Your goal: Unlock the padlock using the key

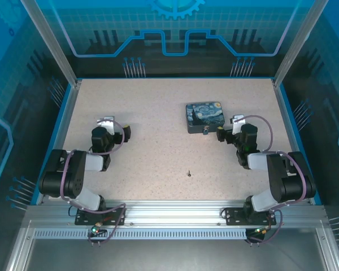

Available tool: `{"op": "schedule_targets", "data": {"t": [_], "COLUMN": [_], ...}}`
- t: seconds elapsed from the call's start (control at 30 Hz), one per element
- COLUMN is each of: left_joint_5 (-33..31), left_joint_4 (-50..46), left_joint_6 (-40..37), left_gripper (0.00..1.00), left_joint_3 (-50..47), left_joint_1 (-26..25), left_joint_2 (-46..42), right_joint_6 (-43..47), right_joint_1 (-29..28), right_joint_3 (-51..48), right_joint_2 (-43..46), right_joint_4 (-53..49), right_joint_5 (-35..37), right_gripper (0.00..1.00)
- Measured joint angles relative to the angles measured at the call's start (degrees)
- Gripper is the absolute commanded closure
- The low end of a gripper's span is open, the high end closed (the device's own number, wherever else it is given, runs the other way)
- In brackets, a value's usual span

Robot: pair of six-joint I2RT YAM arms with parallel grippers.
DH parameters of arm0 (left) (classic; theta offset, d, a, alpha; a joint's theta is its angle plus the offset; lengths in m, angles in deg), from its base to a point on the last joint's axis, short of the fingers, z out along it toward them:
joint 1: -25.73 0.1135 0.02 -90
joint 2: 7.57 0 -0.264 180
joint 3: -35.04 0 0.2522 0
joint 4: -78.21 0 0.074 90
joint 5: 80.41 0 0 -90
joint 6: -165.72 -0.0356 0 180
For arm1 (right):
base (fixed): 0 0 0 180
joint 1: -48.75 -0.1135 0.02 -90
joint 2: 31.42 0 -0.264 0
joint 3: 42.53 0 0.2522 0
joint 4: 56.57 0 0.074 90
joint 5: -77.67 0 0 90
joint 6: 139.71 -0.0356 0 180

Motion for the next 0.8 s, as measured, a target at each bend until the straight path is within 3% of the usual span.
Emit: {"op": "schedule_targets", "data": {"t": [0.8], "left_joint_5": [-0.6], "left_joint_4": [0.0], "left_joint_6": [0.1], "left_gripper": [0.01], "left_joint_3": [-0.1], "left_joint_1": [0.0], "left_joint_2": [-0.3], "right_joint_6": [-0.1], "right_joint_1": [1.5], "right_joint_3": [0.0], "right_joint_2": [0.4], "right_joint_4": [-1.0], "right_joint_5": [-2.8], "right_gripper": [0.0]}}
